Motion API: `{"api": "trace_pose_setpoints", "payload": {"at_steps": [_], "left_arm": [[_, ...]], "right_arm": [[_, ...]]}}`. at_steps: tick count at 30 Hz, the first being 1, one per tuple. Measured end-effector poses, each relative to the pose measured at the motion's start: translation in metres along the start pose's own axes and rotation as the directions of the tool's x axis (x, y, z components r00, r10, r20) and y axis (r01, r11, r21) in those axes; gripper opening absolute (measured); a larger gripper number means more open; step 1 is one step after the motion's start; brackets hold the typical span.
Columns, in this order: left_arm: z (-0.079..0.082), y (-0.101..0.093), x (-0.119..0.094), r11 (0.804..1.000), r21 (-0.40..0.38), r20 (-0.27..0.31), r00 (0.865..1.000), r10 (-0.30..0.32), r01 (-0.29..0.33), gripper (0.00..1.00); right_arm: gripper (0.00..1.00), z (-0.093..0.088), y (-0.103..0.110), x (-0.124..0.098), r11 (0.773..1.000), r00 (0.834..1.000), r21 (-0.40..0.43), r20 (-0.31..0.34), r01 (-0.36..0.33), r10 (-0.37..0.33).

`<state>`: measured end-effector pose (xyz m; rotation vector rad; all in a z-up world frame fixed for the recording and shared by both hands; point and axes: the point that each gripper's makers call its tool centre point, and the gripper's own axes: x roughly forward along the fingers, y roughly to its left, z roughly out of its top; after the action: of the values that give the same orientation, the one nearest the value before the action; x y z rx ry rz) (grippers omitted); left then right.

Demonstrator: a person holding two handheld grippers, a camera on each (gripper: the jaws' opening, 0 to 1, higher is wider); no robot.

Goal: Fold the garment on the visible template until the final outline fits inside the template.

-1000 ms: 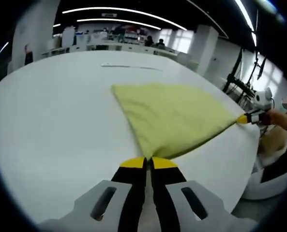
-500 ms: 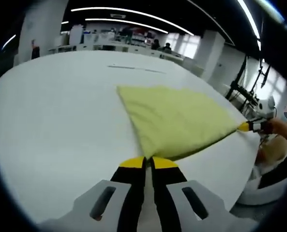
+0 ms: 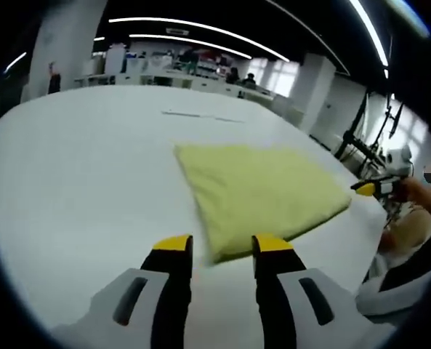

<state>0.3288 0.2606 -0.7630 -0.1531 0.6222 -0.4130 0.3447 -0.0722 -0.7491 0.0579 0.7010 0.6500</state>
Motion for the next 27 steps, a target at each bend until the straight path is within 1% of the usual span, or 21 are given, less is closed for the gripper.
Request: {"api": "trace_pose_setpoints", "payload": {"at_steps": [2,3,4,6,8,11,15,17,19,20,23,25,27], "left_arm": [[0.002,-0.004,-0.001,1.000,0.014,0.004,1.000,-0.004,0.004,0.38],[0.003,-0.005,-0.002,1.000,0.017,0.008,1.000,-0.004,0.004,0.40],[0.006,-0.007,-0.003,1.000,0.019,0.020,1.000,-0.007,0.006,0.43],[0.012,-0.011,-0.004,1.000,-0.006,0.043,0.999,-0.021,0.021,0.48],[0.017,-0.014,-0.006,1.000,-0.009,0.052,0.998,-0.030,0.030,0.55],[0.026,-0.016,-0.012,1.000,0.021,0.072,0.997,-0.025,0.023,0.64],[0.031,-0.019,-0.020,0.999,0.039,0.091,0.996,-0.027,0.023,0.70],[0.030,-0.019,-0.022,0.999,0.051,0.084,0.996,-0.012,0.008,0.74],[0.030,-0.016,-0.025,0.993,0.114,0.086,0.996,0.016,-0.025,0.80],[0.029,-0.015,-0.027,0.991,0.125,0.081,0.996,0.029,-0.039,0.81],[0.029,-0.014,-0.029,0.993,0.115,0.088,0.996,0.031,-0.041,0.86],[0.033,-0.014,-0.029,0.995,0.094,0.106,0.994,0.015,-0.026,0.90],[0.036,-0.014,-0.030,0.995,0.102,0.110,0.994,0.009,-0.020,0.93]], "right_arm": [[0.45,0.008,0.005,-0.002,1.000,1.000,-0.009,0.023,-0.002,0.002],[0.48,0.010,0.006,-0.003,1.000,1.000,-0.011,0.028,-0.003,0.003],[0.52,0.015,0.010,-0.004,1.000,0.999,-0.018,0.046,-0.006,0.007],[0.56,0.021,0.017,-0.008,0.999,0.998,-0.035,0.063,-0.022,0.024],[0.61,0.023,0.022,-0.011,0.998,0.997,-0.055,0.066,-0.027,0.031],[0.70,0.026,0.026,-0.016,0.997,0.997,-0.070,0.073,-0.029,0.034],[0.78,0.028,0.031,-0.025,0.996,0.996,-0.089,0.083,-0.022,0.030],[0.82,0.029,0.032,-0.030,0.994,0.996,-0.110,0.085,-0.011,0.020],[0.87,0.028,0.031,-0.033,0.993,0.996,-0.117,0.089,0.000,0.011],[0.89,0.028,0.031,-0.033,0.993,0.996,-0.116,0.090,0.002,0.008],[0.92,0.027,0.030,-0.034,0.994,0.995,-0.113,0.097,0.008,0.003],[0.94,0.026,0.033,-0.036,0.993,0.995,-0.118,0.099,0.005,0.007],[0.97,0.026,0.035,-0.036,0.991,0.995,-0.131,0.102,0.006,0.008]]}}
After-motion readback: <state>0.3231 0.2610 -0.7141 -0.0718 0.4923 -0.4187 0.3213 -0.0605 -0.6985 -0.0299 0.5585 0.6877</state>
